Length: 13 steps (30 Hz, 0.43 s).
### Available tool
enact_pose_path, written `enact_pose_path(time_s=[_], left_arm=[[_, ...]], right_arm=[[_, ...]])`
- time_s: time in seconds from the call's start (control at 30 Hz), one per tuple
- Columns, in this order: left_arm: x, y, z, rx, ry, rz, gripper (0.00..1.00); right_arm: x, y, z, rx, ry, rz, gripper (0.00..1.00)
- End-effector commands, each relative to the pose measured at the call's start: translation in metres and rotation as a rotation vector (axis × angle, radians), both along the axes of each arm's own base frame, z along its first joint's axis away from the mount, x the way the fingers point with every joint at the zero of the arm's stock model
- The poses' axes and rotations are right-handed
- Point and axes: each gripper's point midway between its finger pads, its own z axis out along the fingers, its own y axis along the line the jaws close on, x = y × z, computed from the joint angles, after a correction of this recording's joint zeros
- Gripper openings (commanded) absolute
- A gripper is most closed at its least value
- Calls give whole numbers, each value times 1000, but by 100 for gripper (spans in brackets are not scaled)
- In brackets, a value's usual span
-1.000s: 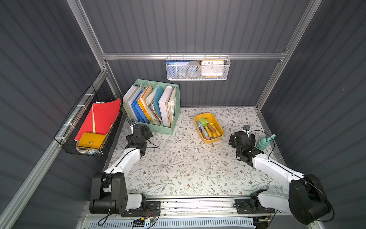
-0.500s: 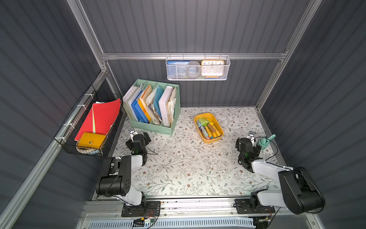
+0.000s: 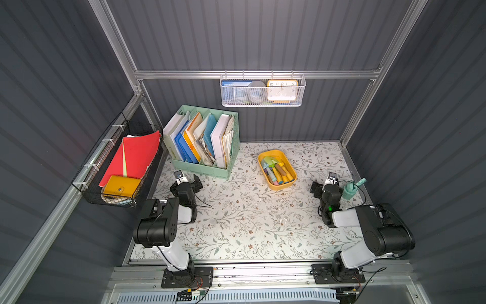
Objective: Put the shovel into the storage box
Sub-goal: Reset both arms
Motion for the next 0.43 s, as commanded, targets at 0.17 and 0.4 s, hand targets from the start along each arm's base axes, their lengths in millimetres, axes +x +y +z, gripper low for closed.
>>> enact_pose_path(time_s=[0.17, 0.4], left_arm=[[6, 0, 14, 18, -38, -15, 100], [4, -1, 14, 19, -41, -15, 100]], right_arm=[[6, 4, 8, 4, -37, 30, 99], [4, 7, 9, 3, -48, 53, 99]])
